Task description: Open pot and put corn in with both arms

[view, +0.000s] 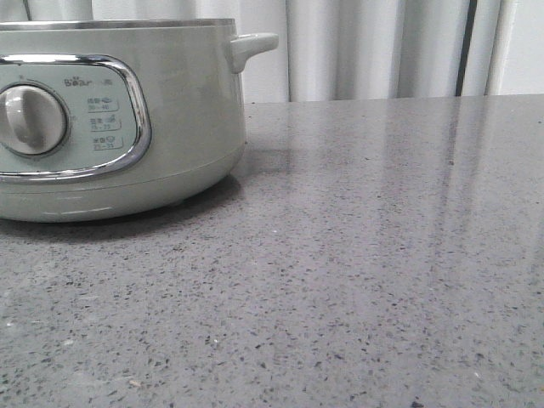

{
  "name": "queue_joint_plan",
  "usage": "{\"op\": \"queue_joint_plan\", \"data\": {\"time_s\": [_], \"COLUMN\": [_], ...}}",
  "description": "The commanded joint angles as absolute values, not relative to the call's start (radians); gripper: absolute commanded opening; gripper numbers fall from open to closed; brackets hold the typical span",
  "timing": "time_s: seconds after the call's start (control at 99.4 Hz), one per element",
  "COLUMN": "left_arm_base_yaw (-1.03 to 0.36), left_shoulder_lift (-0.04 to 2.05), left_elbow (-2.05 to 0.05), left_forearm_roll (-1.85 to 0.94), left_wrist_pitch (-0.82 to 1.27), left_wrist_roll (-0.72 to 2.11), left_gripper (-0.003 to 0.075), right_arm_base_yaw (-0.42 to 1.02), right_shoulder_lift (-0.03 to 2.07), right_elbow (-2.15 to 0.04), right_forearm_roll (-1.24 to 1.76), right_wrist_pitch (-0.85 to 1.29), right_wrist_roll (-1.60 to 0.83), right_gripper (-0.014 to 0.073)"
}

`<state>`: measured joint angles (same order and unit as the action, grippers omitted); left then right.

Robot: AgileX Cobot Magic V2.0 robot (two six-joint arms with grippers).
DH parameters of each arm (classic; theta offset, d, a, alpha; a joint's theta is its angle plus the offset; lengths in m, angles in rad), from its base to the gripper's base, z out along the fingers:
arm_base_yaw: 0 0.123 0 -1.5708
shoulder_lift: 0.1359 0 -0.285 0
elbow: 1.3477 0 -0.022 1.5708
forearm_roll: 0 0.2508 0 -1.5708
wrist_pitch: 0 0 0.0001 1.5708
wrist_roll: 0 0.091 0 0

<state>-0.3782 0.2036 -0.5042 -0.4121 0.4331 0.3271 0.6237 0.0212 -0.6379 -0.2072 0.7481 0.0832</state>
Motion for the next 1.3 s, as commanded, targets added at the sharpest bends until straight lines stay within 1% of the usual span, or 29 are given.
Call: {"op": "queue_joint_plan", "data": {"time_s": [0.0,0.06,0.161,0.261,0.422,0.523,0.714,0.925,0.986,1.036,1.287], "left_arm_base_yaw": [-0.389,-0.389,-0.379,-0.347,-0.261,-0.212,-0.163,-0.135,-0.129,-0.127,-0.123], "left_shoulder_lift": [0.214,0.214,0.214,0.21,0.164,0.098,-0.039,-0.033,-0.033,-0.033,-0.033], "left_elbow": [-0.537,-0.537,-0.532,-0.481,-0.288,-0.159,-0.041,0.012,0.023,0.023,0.023], "left_forearm_roll": [-0.427,-0.422,-0.327,-0.308,-0.282,-0.242,-0.18,-0.182,-0.182,-0.182,-0.26], "left_wrist_pitch": [0.366,0.366,0.366,0.292,0.086,0.021,0.072,0.149,0.198,0.279,0.283], "left_wrist_roll": [0.324,0.324,0.349,0.376,0.355,0.288,0.201,0.189,0.181,0.181,0.179], "left_gripper": [-0.002,-0.002,-0.002,-0.002,-0.002,-0.002,-0.002,-0.002,-0.002,-0.002,-0.002], "right_arm_base_yaw": [0.616,0.616,0.616,0.616,0.616,0.616,0.616,0.616,0.616,0.616,0.616], "right_shoulder_lift": [0.04,0.04,0.04,0.04,0.04,0.04,0.04,0.04,0.04,0.04,0.04], "right_elbow": [-0.658,-0.658,-0.658,-0.658,-0.658,-0.658,-0.658,-0.658,-0.658,-0.658,-0.658], "right_forearm_roll": [-0.227,-0.227,-0.227,-0.227,-0.227,-0.227,-0.227,-0.225,-0.225,-0.225,-0.225], "right_wrist_pitch": [0.665,0.665,0.665,0.665,0.665,0.665,0.665,0.667,0.668,0.668,0.668], "right_wrist_roll": [0.084,0.084,0.084,0.084,0.084,0.084,0.084,0.084,0.084,0.084,0.084], "right_gripper": [-0.0053,-0.0053,-0.0053,-0.0053,-0.0053,-0.0053,-0.0053,-0.0053,-0.0053,-0.0053,-0.0053]}}
